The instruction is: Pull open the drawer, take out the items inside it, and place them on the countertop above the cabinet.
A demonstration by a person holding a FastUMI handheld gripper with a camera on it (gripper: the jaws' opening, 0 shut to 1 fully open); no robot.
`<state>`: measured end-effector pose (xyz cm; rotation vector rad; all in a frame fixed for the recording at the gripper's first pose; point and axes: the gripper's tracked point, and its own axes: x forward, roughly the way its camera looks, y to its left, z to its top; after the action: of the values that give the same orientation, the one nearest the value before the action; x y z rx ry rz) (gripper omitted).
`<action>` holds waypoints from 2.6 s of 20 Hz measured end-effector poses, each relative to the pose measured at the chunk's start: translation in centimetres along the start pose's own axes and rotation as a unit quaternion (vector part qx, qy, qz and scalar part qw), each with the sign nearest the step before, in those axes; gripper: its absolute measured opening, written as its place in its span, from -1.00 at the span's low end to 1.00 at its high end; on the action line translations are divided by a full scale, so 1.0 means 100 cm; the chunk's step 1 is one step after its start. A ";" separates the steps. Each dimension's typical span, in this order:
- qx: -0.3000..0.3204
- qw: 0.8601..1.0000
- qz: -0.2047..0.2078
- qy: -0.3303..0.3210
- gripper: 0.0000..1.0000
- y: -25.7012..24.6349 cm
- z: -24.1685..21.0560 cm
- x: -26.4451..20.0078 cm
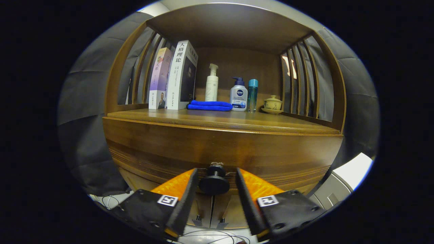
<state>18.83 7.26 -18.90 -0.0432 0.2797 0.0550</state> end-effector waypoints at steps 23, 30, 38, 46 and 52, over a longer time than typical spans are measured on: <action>0.010 1.000 -0.008 0.017 -0.47 0.003 -0.015 -0.032; 0.004 1.000 -0.001 0.019 -0.47 0.002 -0.023 -0.070; 0.001 1.000 0.014 0.022 -0.47 0.003 -0.035 -0.099; -0.006 0.999 0.031 0.033 -0.47 0.006 -0.043 -0.121; -0.001 0.998 0.043 0.040 -0.47 0.007 -0.047 -0.136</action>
<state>4.41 7.04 -19.61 -0.0359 0.3617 0.1394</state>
